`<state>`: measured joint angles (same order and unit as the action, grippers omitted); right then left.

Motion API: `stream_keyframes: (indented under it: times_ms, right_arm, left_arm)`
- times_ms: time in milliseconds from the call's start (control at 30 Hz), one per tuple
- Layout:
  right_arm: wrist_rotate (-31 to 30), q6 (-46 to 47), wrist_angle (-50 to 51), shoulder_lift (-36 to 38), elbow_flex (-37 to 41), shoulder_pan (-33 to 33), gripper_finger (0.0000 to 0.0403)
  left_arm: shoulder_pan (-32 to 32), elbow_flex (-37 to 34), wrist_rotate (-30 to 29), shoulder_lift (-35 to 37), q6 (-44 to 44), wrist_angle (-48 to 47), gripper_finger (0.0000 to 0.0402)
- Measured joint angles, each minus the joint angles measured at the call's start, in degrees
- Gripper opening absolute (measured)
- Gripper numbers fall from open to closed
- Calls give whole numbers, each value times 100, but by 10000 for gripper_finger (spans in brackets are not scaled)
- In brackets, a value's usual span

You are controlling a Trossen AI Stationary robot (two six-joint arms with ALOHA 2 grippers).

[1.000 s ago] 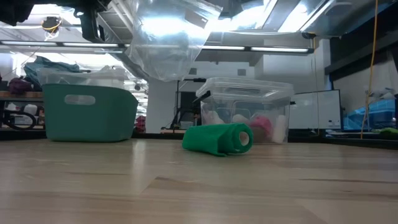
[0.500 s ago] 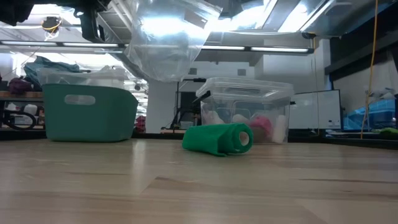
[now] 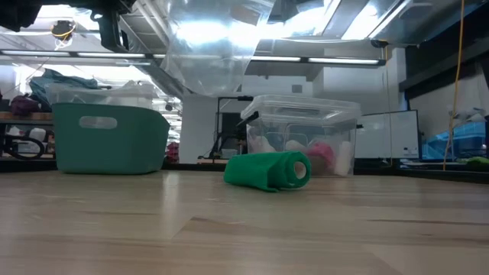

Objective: Roll bandage
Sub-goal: Open the transparent zip bag

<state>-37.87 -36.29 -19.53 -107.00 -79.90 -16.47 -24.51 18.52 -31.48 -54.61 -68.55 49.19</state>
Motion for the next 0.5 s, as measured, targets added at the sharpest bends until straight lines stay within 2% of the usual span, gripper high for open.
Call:
stream_keyframes:
  times_ms: [133, 333, 500]
  right_arm:
    - [65, -2, 0, 0, 0, -2, 107]
    - [146, -7, 14, 0, 2, -2, 27]
    - [146, -6, 39, 0, 2, -2, 22]
  left_arm:
    - [0, 0, 0, 2, 4, 0, 0]
    - [0, 0, 2, 2, 17, -2, 0]
    - [1, 0, 61, 7, 403, -4, 5]
